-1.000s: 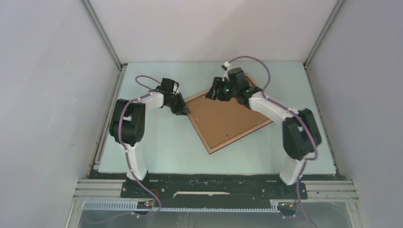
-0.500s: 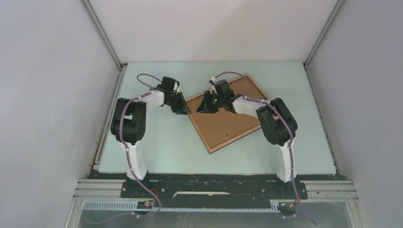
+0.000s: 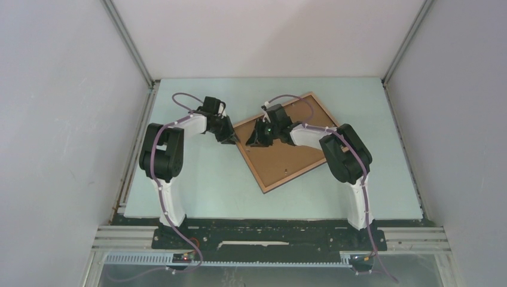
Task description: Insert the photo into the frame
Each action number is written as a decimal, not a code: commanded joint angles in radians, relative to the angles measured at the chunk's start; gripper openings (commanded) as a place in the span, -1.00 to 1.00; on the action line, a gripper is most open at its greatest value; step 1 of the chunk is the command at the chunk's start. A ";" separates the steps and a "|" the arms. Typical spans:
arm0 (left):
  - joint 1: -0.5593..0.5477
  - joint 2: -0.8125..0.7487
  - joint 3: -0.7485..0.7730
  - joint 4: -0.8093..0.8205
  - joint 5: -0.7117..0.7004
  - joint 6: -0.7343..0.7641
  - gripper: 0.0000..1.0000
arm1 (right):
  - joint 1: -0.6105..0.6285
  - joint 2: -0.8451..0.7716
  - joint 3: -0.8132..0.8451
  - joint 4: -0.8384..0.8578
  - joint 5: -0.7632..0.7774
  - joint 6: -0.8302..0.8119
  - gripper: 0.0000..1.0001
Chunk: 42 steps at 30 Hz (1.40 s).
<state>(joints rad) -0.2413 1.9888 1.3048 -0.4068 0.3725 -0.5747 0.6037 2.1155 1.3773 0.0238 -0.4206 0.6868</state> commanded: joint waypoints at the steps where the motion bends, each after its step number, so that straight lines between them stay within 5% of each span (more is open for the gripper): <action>1: -0.006 0.020 0.043 0.016 0.027 0.037 -0.99 | 0.000 0.011 -0.018 -0.019 0.019 -0.010 -0.28; 20: -0.006 0.008 0.042 0.017 0.025 0.030 -1.00 | 0.004 0.089 0.011 0.017 -0.120 0.041 -0.43; 29: -0.006 0.003 0.028 0.030 0.029 0.022 -1.00 | 0.027 0.144 -0.018 0.270 -0.270 0.201 -0.48; 42: -0.004 -0.019 0.058 -0.020 -0.047 0.084 -0.93 | 0.002 -0.050 -0.106 0.206 -0.123 0.041 -0.38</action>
<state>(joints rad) -0.2352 1.9881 1.3067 -0.4118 0.3672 -0.5659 0.5983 2.1849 1.2858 0.2684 -0.6018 0.8238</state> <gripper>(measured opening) 0.248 0.294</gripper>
